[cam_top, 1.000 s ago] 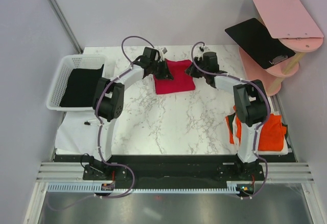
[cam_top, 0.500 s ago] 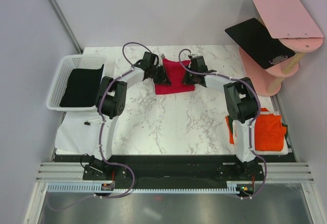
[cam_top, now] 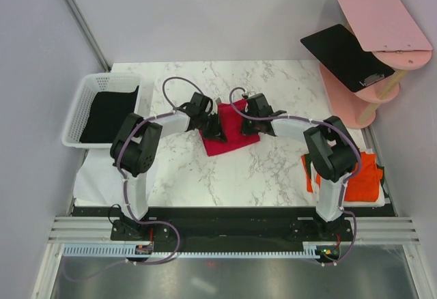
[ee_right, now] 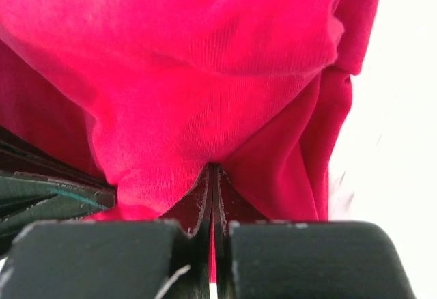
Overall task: Fold and stack the t-shirts
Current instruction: Smooth out wrinkles on the folded tshirt
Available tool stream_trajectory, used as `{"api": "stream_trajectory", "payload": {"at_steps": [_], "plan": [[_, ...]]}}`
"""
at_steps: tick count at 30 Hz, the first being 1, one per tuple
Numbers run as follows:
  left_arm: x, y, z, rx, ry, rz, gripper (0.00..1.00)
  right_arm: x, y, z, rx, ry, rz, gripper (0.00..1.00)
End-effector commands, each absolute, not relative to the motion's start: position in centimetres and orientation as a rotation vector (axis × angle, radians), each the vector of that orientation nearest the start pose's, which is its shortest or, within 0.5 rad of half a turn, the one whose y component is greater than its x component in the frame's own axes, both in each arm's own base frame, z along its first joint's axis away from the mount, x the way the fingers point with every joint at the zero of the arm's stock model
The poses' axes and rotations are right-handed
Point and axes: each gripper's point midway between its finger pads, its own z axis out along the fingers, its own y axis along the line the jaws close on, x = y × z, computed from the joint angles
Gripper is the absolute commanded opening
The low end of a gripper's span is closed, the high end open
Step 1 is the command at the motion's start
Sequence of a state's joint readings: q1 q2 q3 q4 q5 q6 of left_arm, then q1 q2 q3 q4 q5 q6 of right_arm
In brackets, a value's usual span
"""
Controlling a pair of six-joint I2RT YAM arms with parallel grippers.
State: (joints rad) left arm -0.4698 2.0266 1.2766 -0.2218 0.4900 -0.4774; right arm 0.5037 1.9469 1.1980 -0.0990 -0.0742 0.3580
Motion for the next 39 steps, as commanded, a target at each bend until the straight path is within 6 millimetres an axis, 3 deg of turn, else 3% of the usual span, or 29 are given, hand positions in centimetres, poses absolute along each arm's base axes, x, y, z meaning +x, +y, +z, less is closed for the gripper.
{"api": "stream_trajectory", "payload": {"at_steps": [1, 3, 4, 8, 11, 12, 19, 22, 25, 26, 28, 30, 31, 32, 35, 39], "plan": [[30.3, -28.3, 2.1, 0.198, 2.736, -0.878, 0.02, 30.4, 23.4, -1.1, -0.272, 2.707, 0.438, 0.00], [28.2, -27.5, 1.7, 0.179, 2.763, -0.871, 0.02, 28.6, 23.8, -0.4, -0.287, 2.706, 0.470, 0.00], [27.6, -27.4, 1.5, 0.171, 2.769, -0.869, 0.02, 26.8, 24.0, -0.9, -0.315, 2.733, 0.481, 0.00], [26.1, -26.3, 1.4, 0.156, 2.781, -0.840, 0.02, 24.6, 24.9, -0.3, -0.362, 2.722, 0.492, 0.00], [26.1, -26.4, 3.2, 0.194, 2.723, -0.861, 0.02, 25.4, 25.3, 1.0, -0.361, 2.665, 0.486, 0.00], [26.3, -26.6, 4.8, 0.219, 2.671, -0.879, 0.02, 25.9, 25.5, 1.6, -0.363, 2.638, 0.498, 0.00], [29.0, -26.7, 11.1, 0.255, 2.448, -0.855, 0.02, 30.0, 27.9, 8.6, -0.363, 2.408, 0.566, 0.00], [30.7, -26.8, 11.8, 0.242, 2.408, -0.832, 0.02, 31.1, 28.5, 9.9, -0.367, 2.357, 0.577, 0.00], [32.3, -27.3, 11.9, 0.223, 2.385, -0.879, 0.02, 32.1, 29.2, 10.6, -0.360, 2.309, 0.624, 0.00], [32.6, -27.4, 10.8, 0.211, 2.411, -0.879, 0.02, 32.5, 29.2, 10.1, -0.354, 2.315, 0.628, 0.00], [34.0, -27.6, 10.5, 0.198, 2.404, -0.884, 0.02, 33.7, 29.2, 10.2, -0.332, 2.301, 0.645, 0.00], [34.7, -27.7, 8.5, 0.185, 2.445, -0.869, 0.02, 34.7, 29.0, 9.1, -0.317, 2.313, 0.636, 0.00], [35.6, -27.8, 8.6, 0.179, 2.433, -0.876, 0.02, 35.5, 28.5, 8.9, -0.294, 2.309, 0.616, 0.00], [35.9, -27.7, 7.1, 0.172, 2.466, -0.866, 0.02, 36.0, 28.3, 8.0, -0.295, 2.317, 0.599, 0.00], [37.5, -27.2, 6.6, 0.145, 2.454, -0.856, 0.02, 38.0, 27.2, 7.3, -0.258, 2.306, 0.577, 0.00], [39.6, -25.4, 5.2, 0.082, 2.469, -0.831, 0.02, 40.7, 25.3, 6.1, -0.192, 2.297, 0.552, 0.00]]}}
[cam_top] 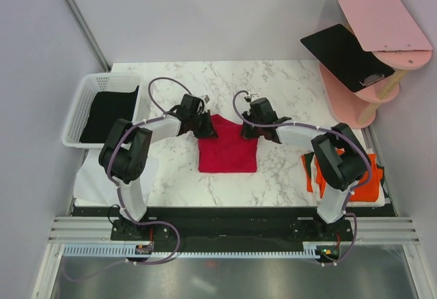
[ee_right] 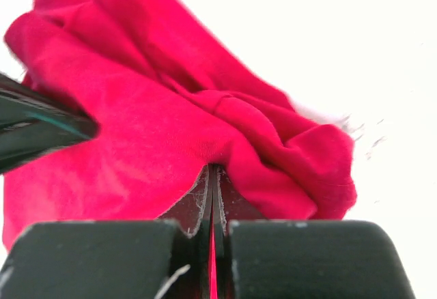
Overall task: Fold and stack the t-shirts
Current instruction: Smooth out wrinkles on the folded tshirt, then put the neatly folded tshirt into the corner of the board with the right arm
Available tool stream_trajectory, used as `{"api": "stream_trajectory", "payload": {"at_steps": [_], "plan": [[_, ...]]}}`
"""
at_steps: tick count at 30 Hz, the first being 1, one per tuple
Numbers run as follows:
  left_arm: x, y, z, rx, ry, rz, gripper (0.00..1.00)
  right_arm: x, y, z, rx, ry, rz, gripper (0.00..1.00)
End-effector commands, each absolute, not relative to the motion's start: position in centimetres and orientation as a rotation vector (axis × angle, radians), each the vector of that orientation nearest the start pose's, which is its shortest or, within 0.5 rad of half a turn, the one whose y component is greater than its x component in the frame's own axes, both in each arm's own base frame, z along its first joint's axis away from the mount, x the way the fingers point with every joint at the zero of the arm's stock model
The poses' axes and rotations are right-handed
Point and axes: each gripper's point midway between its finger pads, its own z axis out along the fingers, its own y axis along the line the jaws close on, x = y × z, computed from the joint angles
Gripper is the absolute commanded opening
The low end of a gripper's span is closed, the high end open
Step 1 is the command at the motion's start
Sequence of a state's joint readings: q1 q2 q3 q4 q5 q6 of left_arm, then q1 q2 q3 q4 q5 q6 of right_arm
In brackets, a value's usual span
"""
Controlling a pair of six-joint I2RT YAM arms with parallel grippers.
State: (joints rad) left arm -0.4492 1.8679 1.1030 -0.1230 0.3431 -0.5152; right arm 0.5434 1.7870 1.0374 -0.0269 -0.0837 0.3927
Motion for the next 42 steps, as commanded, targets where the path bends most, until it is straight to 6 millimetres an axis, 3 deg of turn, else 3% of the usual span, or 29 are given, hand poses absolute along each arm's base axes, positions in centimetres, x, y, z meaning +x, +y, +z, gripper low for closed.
{"api": "stream_trajectory", "payload": {"at_steps": [1, 9, 10, 13, 15, 22, 24, 27, 30, 31, 33, 35, 39, 42], "plan": [[40.1, -25.3, 5.4, 0.078, 2.465, -0.839, 0.02, 41.0, 25.1, 5.1, -0.187, 2.314, 0.550, 0.00], [42.9, -23.0, 3.8, 0.020, 2.489, -0.809, 0.02, 44.9, 25.4, 4.0, -0.159, 2.308, 0.597, 0.00], [43.2, -23.3, 3.9, 0.029, 2.488, -0.828, 0.02, 44.8, 25.7, 2.8, -0.166, 2.339, 0.624, 0.00], [43.3, -23.7, 3.8, 0.049, 2.484, -0.872, 0.02, 45.2, 26.5, 3.2, -0.181, 2.330, 0.670, 0.00], [43.3, -23.9, 5.0, 0.062, 2.457, -0.888, 0.02, 45.2, 26.6, 4.0, -0.191, 2.315, 0.676, 0.00], [42.7, -24.1, 9.9, 0.114, 2.353, -0.916, 0.02, 45.9, 26.1, 12.0, -0.203, 2.157, 0.672, 0.00], [42.8, -24.2, 10.8, 0.116, 2.336, -0.924, 0.02, 46.2, 26.2, 13.2, -0.196, 2.134, 0.684, 0.00], [43.4, -24.6, 11.6, 0.121, 2.313, -0.942, 0.02, 46.8, 26.5, 13.5, -0.192, 2.127, 0.691, 0.00], [44.5, -25.0, 10.7, 0.115, 2.328, -0.944, 0.02, 47.7, 26.7, 11.9, -0.186, 2.152, 0.684, 0.00], [44.8, -25.0, 9.4, 0.105, 2.354, -0.940, 0.02, 47.9, 26.7, 10.3, -0.184, 2.181, 0.676, 0.00], [45.4, -25.4, 8.8, 0.105, 2.364, -0.945, 0.02, 48.5, 26.6, 9.2, -0.178, 2.195, 0.669, 0.00], [45.6, -25.4, 7.2, 0.089, 2.398, -0.945, 0.02, 48.8, 26.6, 6.8, -0.172, 2.233, 0.658, 0.00], [45.5, -25.4, 6.4, 0.085, 2.409, -0.947, 0.02, 49.5, 25.7, 4.4, -0.150, 2.253, 0.616, 0.00], [45.0, -25.3, 7.1, 0.095, 2.396, -0.953, 0.02, 50.2, 24.8, 3.4, -0.139, 2.231, 0.574, 0.00]]}}
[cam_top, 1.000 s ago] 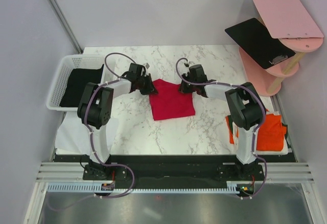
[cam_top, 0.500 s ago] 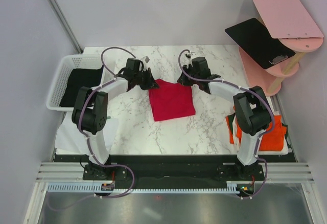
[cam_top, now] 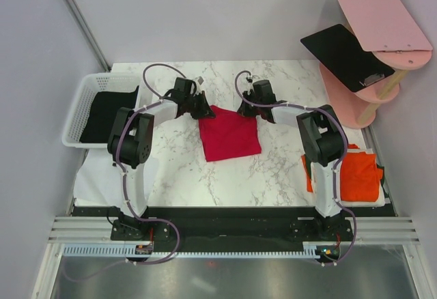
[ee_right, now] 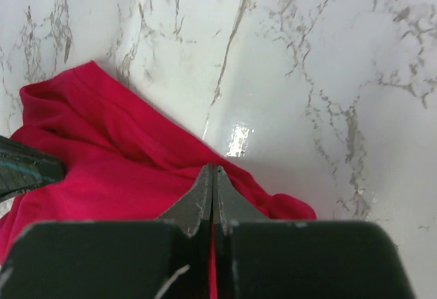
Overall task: Fold and stack the t-shirts
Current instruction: Put the neatly folded tshirt into the corner of the board with the right arm
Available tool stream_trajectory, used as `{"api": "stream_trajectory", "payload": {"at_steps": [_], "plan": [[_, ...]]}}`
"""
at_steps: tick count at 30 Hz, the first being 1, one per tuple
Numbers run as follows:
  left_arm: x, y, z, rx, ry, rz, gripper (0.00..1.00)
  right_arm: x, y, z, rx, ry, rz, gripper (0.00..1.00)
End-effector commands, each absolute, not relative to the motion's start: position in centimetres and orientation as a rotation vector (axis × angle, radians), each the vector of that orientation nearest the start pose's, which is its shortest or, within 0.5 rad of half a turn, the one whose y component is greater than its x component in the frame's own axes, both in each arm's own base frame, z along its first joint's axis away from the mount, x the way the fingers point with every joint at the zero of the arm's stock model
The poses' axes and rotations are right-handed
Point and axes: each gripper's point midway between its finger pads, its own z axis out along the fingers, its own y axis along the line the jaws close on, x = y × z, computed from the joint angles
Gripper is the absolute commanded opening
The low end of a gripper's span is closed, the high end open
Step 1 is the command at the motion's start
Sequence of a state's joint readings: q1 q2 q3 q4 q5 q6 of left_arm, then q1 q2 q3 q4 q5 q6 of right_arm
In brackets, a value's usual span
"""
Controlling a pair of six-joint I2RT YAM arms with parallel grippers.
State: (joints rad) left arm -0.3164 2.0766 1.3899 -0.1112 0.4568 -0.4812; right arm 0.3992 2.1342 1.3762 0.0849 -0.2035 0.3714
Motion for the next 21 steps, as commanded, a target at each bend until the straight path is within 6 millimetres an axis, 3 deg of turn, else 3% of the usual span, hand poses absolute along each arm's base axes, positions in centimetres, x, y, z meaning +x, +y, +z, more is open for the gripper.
{"api": "stream_trajectory", "payload": {"at_steps": [1, 5, 8, 9, 10, 11, 12, 13, 15, 16, 18, 19, 20, 21], "plan": [[44.9, -25.3, 7.3, 0.100, 2.392, -0.952, 0.02, 50.5, 24.7, 3.5, -0.138, 2.213, 0.564, 0.00], [43.7, -24.9, 8.9, 0.124, 2.374, -0.950, 0.02, 51.6, 24.4, 4.8, -0.139, 2.166, 0.536, 0.00], [42.7, -24.5, 10.9, 0.146, 2.342, -0.938, 0.02, 52.1, 24.0, 9.1, -0.139, 2.096, 0.503, 0.00], [42.5, -24.2, 11.4, 0.143, 2.336, -0.926, 0.02, 52.2, 23.6, 12.1, -0.144, 2.046, 0.485, 0.00], [42.3, -24.0, 13.0, 0.162, 2.303, -0.918, 0.02, 51.8, 23.2, 13.1, -0.149, 2.052, 0.461, 0.00], [41.9, -23.7, 13.2, 0.163, 2.305, -0.907, 0.02, 51.9, 22.7, 15.1, -0.151, 2.026, 0.436, 0.03], [41.5, -23.5, 13.6, 0.164, 2.309, -0.896, 0.02, 51.9, 21.5, 18.2, -0.126, 1.981, 0.377, 0.06], [41.1, -23.3, 14.9, 0.176, 2.284, -0.893, 0.02, 51.1, 20.5, 18.5, -0.135, 2.016, 0.318, 0.08], [40.1, -23.1, 15.5, 0.181, 2.283, -0.892, 0.02, 50.3, 18.0, 22.7, -0.085, 1.972, 0.192, 0.14], [39.6, -23.1, 16.7, 0.189, 2.257, -0.897, 0.02, 49.1, 16.6, 22.4, -0.079, 2.022, 0.111, 0.24], [38.5, -23.2, 16.8, 0.198, 2.265, -0.903, 0.03, 47.6, 14.9, 24.2, -0.061, 2.046, 0.003, 0.41], [37.9, -23.4, 17.1, 0.205, 2.262, -0.911, 0.06, 45.8, 12.3, 23.1, -0.036, 2.130, -0.181, 0.60], [37.1, -23.9, 17.1, 0.227, 2.266, -0.917, 0.12, 44.8, 12.4, 24.0, -0.047, 2.143, -0.246, 0.68], [36.7, -24.0, 17.1, 0.236, 2.268, -0.917, 0.26, 43.9, 11.5, 23.4, -0.052, 2.177, -0.361, 0.77]]}}
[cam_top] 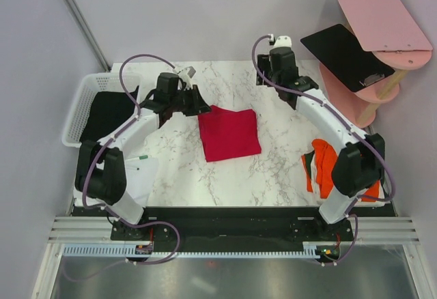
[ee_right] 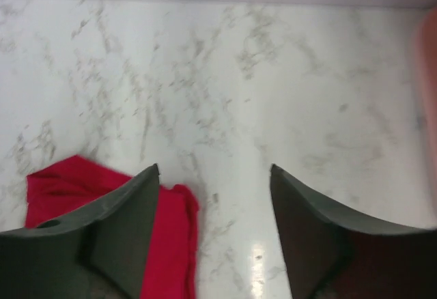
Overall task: Fold and stack the t-shirts
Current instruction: Put the neatly folded tshirt into the corner of the board with the right arm
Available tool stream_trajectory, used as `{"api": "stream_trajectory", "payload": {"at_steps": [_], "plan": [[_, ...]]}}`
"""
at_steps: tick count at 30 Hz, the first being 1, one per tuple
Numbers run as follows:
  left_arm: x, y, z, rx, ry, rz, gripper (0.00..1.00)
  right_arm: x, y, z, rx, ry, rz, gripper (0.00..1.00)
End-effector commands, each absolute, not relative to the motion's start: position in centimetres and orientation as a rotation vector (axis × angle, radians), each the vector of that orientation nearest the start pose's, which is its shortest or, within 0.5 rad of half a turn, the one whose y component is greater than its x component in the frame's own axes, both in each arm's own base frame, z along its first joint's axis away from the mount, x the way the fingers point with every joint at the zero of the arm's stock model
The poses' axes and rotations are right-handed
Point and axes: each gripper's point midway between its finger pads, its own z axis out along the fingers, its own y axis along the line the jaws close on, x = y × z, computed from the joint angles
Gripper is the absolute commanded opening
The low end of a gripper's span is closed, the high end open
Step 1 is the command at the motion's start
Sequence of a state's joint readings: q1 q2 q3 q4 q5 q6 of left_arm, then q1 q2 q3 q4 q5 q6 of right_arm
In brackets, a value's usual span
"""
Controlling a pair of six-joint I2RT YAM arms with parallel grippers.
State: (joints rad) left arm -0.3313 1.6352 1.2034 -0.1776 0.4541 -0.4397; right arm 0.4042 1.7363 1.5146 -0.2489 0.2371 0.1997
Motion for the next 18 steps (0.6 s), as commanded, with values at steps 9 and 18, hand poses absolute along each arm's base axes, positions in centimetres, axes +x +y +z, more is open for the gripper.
{"api": "stream_trajectory", "payload": {"at_steps": [9, 18], "plan": [[34.7, -25.8, 14.3, 0.292, 2.348, -0.943, 0.66, 34.0, 5.3, 13.7, -0.121, 2.452, -0.982, 0.98], [34.5, -25.8, 13.9, 0.296, 2.358, -0.935, 0.68, 30.6, 2.5, 7.2, -0.217, 2.535, -1.308, 0.91]]}}
